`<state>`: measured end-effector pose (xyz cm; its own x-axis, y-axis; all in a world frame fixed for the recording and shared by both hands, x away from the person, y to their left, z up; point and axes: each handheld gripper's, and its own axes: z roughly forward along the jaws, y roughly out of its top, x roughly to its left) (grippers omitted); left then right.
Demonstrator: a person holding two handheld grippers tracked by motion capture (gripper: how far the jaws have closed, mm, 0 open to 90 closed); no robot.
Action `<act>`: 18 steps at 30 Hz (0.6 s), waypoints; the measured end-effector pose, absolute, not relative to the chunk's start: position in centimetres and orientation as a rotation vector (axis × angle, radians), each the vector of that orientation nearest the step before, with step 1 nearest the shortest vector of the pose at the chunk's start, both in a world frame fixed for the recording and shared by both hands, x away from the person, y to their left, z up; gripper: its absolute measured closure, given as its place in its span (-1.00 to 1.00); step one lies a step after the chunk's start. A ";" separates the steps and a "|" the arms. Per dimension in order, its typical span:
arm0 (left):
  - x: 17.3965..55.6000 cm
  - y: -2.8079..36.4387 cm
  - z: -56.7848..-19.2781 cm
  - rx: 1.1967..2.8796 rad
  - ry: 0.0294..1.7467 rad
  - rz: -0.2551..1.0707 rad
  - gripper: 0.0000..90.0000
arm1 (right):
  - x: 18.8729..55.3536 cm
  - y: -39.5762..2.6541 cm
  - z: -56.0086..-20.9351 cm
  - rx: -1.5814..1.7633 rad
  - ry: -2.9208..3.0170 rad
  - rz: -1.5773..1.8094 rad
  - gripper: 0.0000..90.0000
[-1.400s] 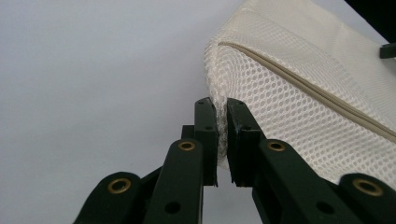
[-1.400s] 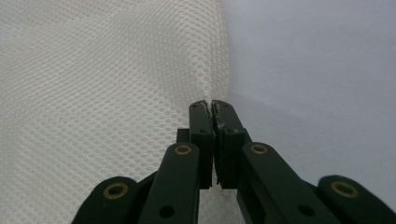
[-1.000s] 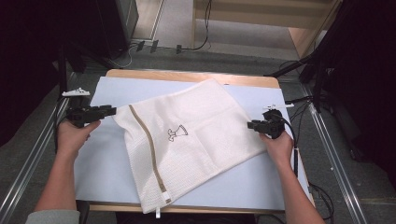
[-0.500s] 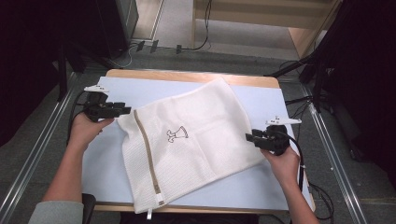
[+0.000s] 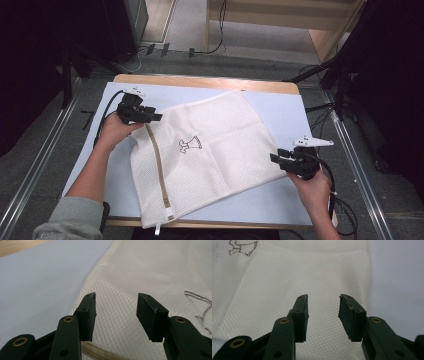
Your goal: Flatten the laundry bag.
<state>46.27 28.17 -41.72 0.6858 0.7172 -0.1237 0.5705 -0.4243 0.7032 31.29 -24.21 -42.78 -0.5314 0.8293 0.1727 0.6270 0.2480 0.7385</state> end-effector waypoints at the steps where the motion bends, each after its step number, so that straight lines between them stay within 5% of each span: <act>1: 46.5 28.1 -42.0 2.143 0.984 0.256 0.12 | 30.7 -24.1 -43.2 1.348 2.284 1.176 0.35; 18: 48.3 29.0 -45.6 2.169 1.080 0.328 0.08 | 30.3 -22.1 -47.6 1.231 2.478 1.140 0.39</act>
